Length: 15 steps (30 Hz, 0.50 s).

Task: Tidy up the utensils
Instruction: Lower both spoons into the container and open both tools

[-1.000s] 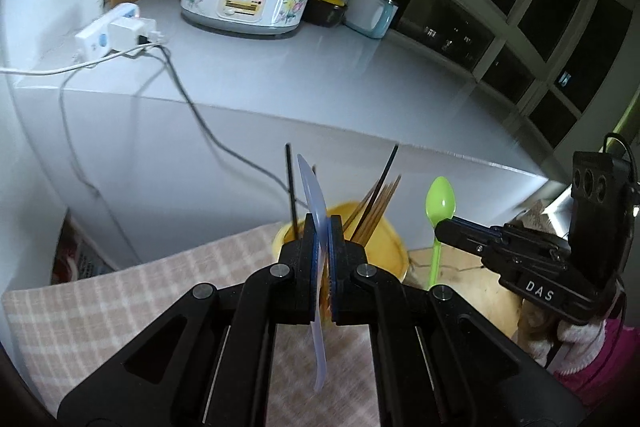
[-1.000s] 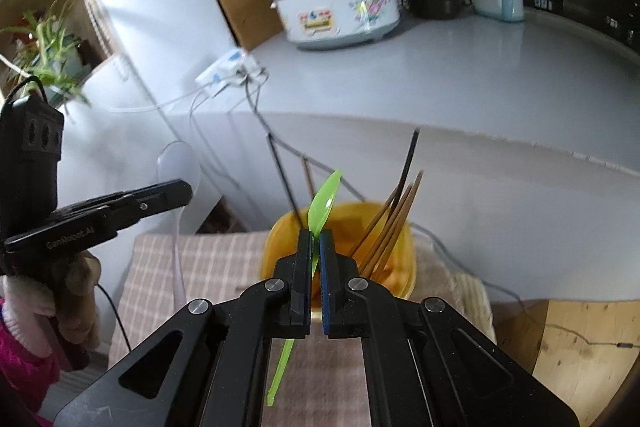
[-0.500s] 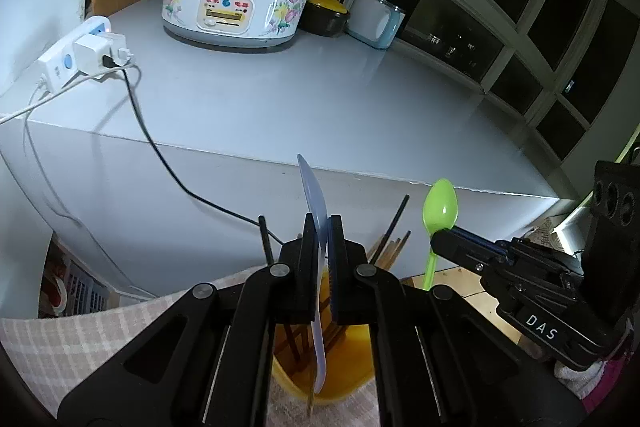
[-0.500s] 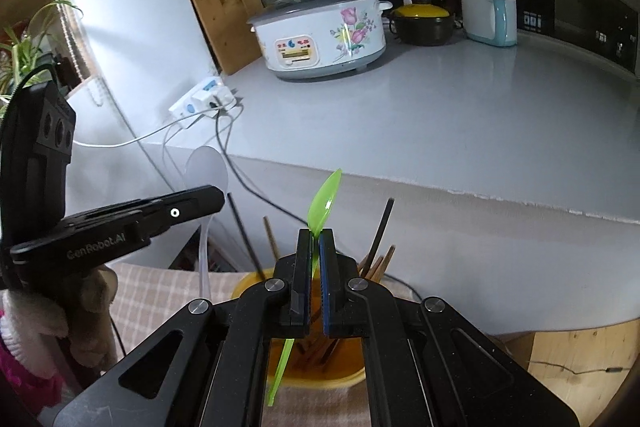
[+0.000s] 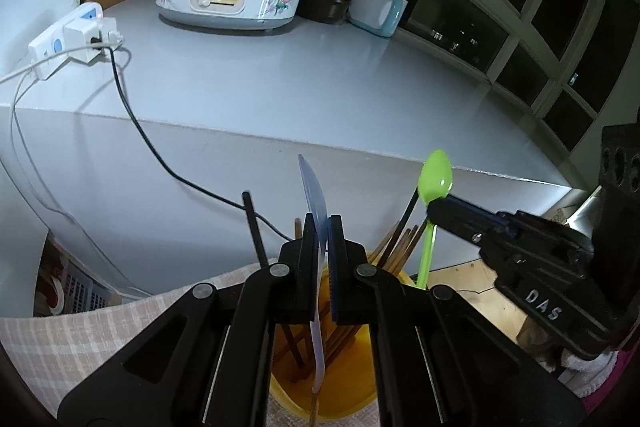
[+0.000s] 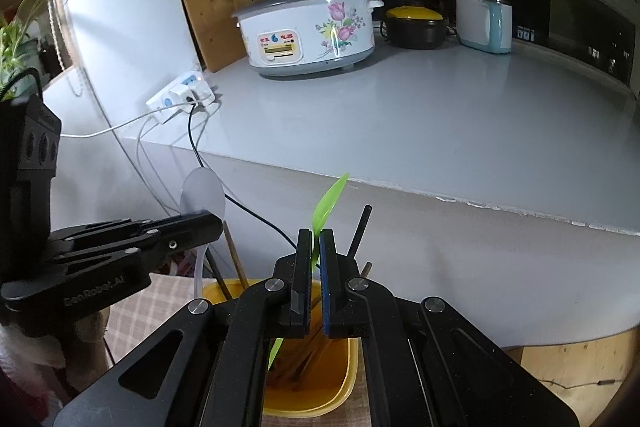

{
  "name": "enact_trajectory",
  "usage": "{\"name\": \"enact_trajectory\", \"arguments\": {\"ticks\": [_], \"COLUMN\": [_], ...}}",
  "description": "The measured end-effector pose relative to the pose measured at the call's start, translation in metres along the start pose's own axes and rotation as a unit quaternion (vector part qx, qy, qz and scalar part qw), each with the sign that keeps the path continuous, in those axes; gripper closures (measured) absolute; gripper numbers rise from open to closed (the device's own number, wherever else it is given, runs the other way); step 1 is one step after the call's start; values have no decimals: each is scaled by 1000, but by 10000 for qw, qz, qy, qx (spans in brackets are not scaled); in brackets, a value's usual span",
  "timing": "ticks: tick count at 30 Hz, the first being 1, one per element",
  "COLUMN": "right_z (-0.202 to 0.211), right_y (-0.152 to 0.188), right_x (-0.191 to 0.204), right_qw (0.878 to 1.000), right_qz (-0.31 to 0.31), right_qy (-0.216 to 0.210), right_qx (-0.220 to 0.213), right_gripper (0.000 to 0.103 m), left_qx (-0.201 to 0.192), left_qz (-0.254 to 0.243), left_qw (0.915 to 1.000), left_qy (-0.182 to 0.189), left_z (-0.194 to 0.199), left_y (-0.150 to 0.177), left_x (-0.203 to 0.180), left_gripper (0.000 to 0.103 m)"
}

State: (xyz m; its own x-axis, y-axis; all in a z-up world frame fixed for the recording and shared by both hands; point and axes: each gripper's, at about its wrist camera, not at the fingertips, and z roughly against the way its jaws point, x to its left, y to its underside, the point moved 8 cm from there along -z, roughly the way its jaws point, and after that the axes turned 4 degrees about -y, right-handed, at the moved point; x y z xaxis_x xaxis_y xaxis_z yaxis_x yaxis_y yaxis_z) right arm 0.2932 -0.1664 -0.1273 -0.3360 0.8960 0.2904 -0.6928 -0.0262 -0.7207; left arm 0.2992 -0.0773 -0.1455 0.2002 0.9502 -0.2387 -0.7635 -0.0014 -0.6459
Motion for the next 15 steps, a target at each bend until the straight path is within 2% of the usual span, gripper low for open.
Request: {"name": "enact_trajectory", "arguments": {"ticks": [7,15], "right_z": [2,1], "right_y": [-5,19], "right_x": [4,10], "right_qw": [9997,9998], "right_qz": [117,168], "right_qy": [129,61], "right_qx": [-156,-40], "right_gripper": [101,99], "left_qx": [-22,32], "left_qz": [45,98], "left_qw": [10000,9999], "left_qy": [-64,20], "left_z": [5,13], "left_y": [8,20], "left_x": [8,11], "left_gripper": [101,102]}}
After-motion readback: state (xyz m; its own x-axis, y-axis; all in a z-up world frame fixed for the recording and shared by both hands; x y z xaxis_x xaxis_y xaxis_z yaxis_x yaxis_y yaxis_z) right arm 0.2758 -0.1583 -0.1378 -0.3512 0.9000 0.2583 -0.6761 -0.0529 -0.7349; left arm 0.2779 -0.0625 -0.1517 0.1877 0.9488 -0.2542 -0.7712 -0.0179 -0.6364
